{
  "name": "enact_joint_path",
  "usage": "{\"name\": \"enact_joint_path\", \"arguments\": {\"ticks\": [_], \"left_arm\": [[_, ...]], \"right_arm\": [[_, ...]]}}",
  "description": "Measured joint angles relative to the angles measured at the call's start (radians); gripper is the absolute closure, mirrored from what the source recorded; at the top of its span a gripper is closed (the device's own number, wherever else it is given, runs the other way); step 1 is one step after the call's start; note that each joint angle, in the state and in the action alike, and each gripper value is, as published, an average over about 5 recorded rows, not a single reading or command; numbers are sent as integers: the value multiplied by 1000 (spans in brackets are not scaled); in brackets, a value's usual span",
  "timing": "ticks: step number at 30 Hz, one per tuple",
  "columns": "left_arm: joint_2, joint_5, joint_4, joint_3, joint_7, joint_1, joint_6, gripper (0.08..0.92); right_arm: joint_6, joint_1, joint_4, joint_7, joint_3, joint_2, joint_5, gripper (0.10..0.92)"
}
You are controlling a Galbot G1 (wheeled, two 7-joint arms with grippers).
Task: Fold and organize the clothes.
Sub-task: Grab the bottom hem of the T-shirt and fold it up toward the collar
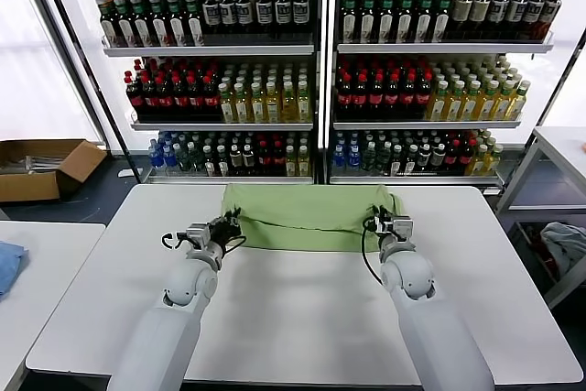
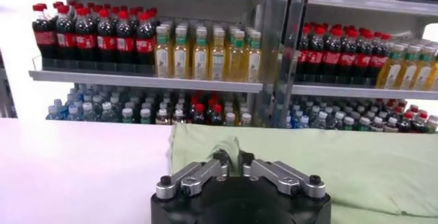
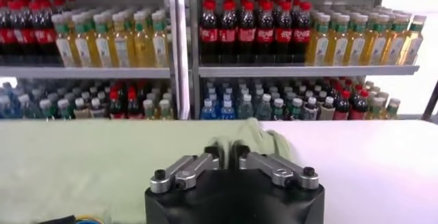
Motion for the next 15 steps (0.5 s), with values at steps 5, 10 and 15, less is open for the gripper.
{"name": "enact_joint_path", "arguments": {"ticks": [5,10,15], "left_arm": [[8,3,-17,-5,-17,5,17,508],[16,11,-48,-12,-33,24,37,370],[29,22,-99,-20,-41,63,60,230]], "right_arm": [[7,4,8,38,9,6,44,406],[-7,-22,71,71,22,-14,66,264],[-28,-84,157,88,40,-49,69,206]]}}
